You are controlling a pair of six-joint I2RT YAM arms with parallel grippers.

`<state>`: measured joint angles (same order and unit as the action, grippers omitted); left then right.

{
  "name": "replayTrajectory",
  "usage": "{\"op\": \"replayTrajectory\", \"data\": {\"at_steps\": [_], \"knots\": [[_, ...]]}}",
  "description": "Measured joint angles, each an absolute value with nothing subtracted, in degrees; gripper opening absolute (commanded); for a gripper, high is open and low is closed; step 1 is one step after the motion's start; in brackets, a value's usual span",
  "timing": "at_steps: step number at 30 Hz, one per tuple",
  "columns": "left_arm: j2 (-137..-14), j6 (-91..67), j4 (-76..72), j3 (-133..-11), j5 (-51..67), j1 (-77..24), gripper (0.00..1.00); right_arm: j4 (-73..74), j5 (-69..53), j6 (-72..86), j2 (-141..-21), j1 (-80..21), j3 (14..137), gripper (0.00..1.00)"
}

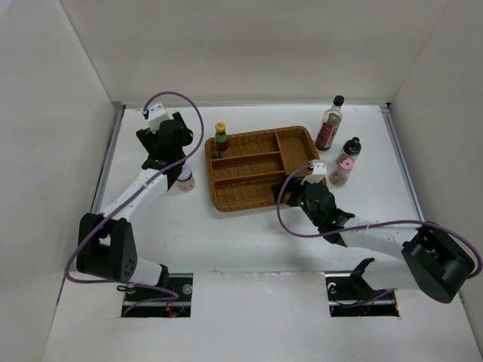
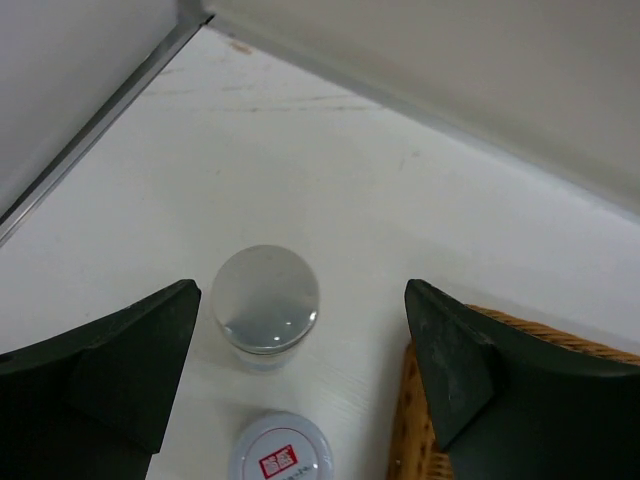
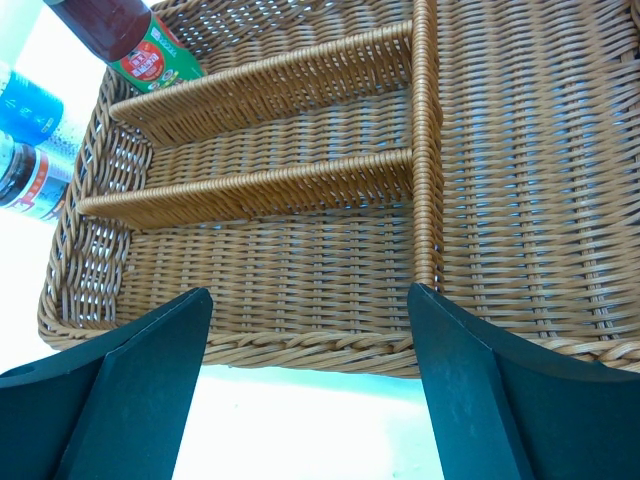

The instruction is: Organize the condiment bottles

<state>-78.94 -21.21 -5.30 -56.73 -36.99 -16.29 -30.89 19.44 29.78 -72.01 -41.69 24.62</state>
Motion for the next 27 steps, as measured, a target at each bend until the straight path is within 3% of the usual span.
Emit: {"op": "replayTrajectory", "data": {"at_steps": [10,17,22,27], "knots": [[-91.4,-22.3,-2.7,-57.6,-35.2,-10.8,0.8,-30.9,18.9,29.7,-72.1,-41.7,24.7,0.91],[-94.7,-22.6,-3.1,-59.4,-33.8,-9.8,0.4,-30.9,18.7,29.6,-72.3,-41.7,24.9,0.92],[-91.4,-22.5,-3.2,-57.1,-34.3,-10.0,0.36,-30.9,18.6,29.6,-72.3,-41.7,24.9,0.92],[-77.4,-21.3,-2.3,-53.7,-36.9,-12.4,0.35,-30.9,18.6,29.6,-72.3,-41.7,24.9,0.91]]}}
